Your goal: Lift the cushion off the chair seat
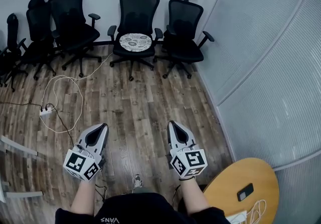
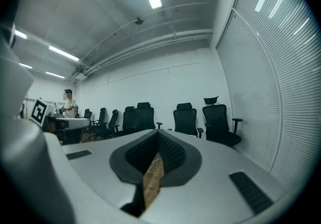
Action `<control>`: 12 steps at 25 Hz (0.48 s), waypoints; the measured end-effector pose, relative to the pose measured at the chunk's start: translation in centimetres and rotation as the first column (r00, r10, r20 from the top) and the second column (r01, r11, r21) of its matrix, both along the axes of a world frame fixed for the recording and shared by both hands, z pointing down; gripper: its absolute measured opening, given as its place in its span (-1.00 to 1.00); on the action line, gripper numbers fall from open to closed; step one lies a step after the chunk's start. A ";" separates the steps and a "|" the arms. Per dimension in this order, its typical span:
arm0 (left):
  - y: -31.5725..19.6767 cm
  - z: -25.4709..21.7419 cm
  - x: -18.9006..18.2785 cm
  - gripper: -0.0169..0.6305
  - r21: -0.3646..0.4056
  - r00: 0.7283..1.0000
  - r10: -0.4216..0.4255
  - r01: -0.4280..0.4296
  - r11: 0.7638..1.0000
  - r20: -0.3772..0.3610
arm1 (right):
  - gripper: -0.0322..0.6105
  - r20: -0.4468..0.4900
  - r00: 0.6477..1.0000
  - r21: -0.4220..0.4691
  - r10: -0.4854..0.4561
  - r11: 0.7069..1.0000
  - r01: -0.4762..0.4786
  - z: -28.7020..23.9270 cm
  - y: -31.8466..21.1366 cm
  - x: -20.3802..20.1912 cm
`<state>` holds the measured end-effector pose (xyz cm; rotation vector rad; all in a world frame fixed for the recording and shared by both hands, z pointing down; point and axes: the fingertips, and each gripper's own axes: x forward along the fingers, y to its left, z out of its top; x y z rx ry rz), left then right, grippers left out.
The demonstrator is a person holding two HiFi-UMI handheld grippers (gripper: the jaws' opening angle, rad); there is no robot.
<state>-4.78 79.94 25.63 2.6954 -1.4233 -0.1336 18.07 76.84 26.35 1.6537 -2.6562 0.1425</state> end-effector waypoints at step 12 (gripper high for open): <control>-4.8 0.0 0.7 -0.91 -0.018 0.999 -0.033 0.033 0.999 0.014 | -0.85 0.015 1.000 -0.026 -0.012 1.000 0.012 0.7 -5.4 1.4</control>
